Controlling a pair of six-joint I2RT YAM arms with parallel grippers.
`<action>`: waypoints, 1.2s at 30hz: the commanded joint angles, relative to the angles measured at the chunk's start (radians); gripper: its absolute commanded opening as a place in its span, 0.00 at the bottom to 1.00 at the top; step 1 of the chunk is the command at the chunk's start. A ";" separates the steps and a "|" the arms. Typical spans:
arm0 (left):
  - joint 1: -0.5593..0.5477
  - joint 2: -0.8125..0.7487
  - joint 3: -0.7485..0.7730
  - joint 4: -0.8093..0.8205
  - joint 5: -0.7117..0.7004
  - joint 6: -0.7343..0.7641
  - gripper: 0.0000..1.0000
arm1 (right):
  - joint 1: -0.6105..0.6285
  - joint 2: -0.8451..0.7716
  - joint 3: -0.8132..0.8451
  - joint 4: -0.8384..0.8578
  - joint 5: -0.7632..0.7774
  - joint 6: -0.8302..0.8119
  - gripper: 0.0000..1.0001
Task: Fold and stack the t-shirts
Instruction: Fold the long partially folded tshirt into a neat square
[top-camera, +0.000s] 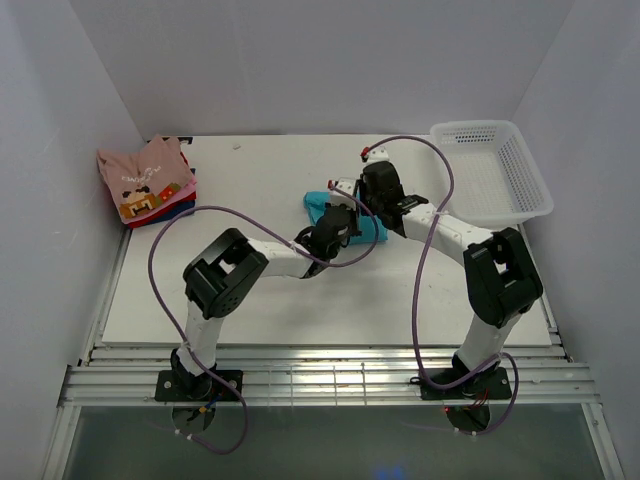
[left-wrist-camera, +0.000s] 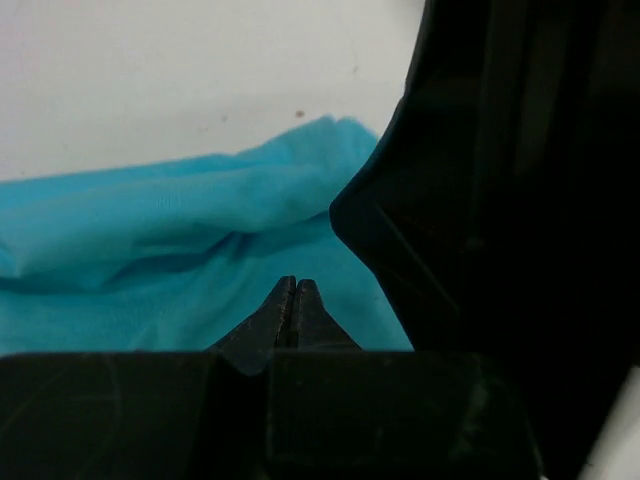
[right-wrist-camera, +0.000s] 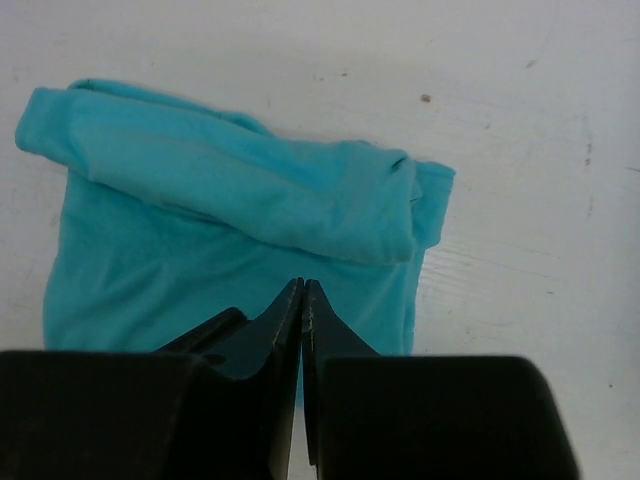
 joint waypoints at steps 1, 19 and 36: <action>0.017 0.043 0.052 -0.015 0.025 -0.014 0.00 | 0.001 0.037 0.028 0.023 -0.106 0.022 0.08; 0.021 0.134 -0.055 0.006 -0.004 -0.089 0.00 | -0.011 0.249 0.197 0.023 -0.143 0.003 0.08; -0.015 0.026 -0.322 0.037 0.013 -0.233 0.00 | -0.054 0.185 0.286 0.037 0.049 -0.112 0.08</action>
